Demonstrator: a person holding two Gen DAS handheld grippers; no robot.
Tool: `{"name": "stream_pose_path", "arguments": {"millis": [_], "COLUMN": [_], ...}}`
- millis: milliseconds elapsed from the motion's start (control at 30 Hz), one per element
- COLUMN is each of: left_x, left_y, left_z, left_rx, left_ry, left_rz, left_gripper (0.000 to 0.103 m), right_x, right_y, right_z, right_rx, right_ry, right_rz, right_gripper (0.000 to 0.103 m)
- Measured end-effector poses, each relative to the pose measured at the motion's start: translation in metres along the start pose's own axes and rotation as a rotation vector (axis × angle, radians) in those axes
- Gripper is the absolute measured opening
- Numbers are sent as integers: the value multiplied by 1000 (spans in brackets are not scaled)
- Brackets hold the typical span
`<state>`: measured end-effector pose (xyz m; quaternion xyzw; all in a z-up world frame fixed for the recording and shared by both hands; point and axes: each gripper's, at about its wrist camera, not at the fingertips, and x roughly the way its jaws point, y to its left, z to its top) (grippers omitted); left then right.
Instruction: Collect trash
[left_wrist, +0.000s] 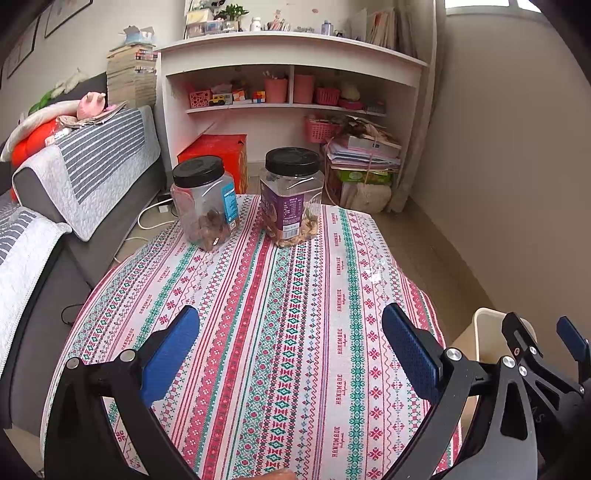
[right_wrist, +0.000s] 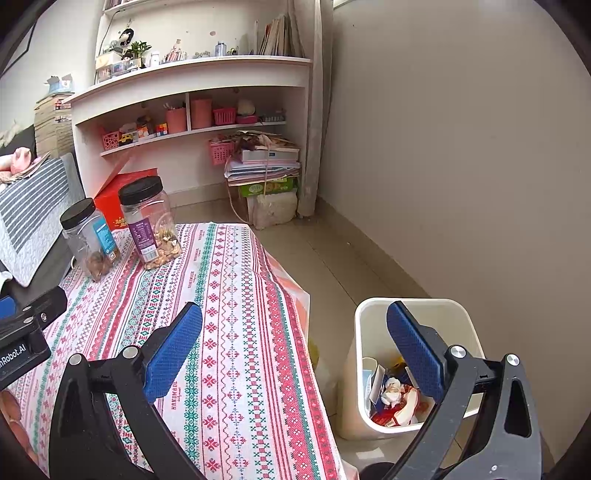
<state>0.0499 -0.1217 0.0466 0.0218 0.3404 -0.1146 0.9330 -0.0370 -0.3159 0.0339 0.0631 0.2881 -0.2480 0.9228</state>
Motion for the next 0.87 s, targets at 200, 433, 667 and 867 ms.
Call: {"name": "stream_pose_path", "arguments": {"millis": [200,433,667,867], "left_x": [0,-3,-2,2], "left_y": [-4,-9,-12,-11], "left_z": [-2,-4,-3,-2], "left_rx": [9,39,41,26], "left_ry": [-14,-30,-14,5], "left_rz": [-14,-25,-24,-13], "left_gripper": [96,95,95,96], "right_x": [3,2,0,-1], "right_y": [1,0,0,0], "right_z": [0,0,0,0], "right_rx": [11,14,17,17], "right_ry": [20,18,11,11], "right_rz": [5,3,-3,-3], "right_gripper": [96,96,96,96]}}
